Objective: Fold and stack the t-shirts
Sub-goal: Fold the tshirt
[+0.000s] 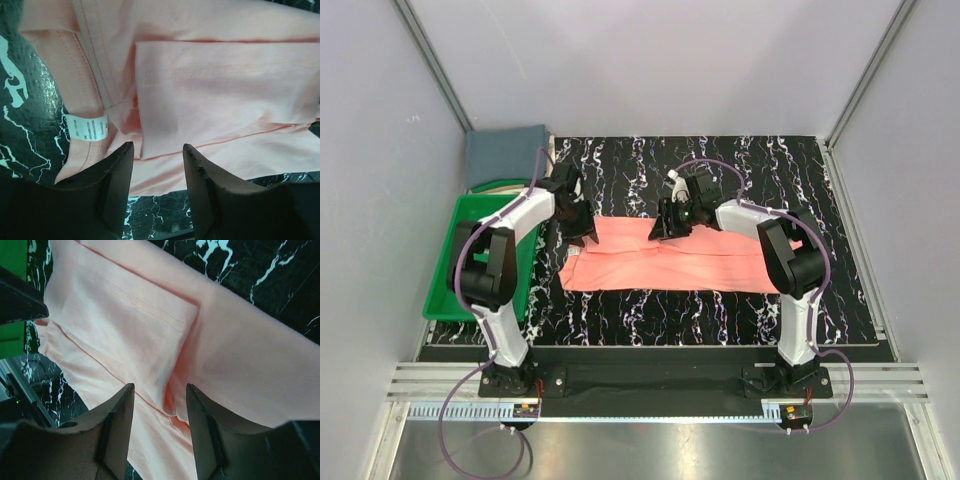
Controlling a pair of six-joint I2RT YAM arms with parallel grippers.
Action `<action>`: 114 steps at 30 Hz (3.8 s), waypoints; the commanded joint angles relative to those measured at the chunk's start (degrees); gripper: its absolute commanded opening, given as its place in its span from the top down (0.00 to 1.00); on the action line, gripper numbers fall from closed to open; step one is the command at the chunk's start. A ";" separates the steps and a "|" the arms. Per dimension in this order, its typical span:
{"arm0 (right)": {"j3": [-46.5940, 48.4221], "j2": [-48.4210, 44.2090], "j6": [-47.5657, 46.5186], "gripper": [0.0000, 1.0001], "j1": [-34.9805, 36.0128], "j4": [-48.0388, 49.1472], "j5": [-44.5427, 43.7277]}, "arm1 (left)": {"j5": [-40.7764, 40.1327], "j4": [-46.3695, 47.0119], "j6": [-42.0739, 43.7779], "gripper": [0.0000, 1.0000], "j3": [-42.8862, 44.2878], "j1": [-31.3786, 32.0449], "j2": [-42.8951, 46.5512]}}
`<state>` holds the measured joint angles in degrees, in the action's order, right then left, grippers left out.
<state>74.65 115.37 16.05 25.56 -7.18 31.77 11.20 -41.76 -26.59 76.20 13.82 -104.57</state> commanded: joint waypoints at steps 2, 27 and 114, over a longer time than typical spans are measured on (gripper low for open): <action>0.76 1.00 -0.50 0.49 0.45 -0.64 2.07 | 0.67 3.09 -0.13 0.56 -0.44 -0.03 -1.86; -4.52 -7.96 4.16 0.62 0.45 -5.02 -5.83 | -8.48 -2.89 -0.48 0.75 4.02 0.15 3.23; 4.80 2.23 7.50 1.00 -9.12 -12.42 -18.50 | -16.75 -4.65 0.22 0.94 22.67 -6.53 -20.40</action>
<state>80.18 117.95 24.18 19.18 -19.84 15.53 -3.20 -46.94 -26.44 96.42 8.49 -123.94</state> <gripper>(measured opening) 0.011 0.049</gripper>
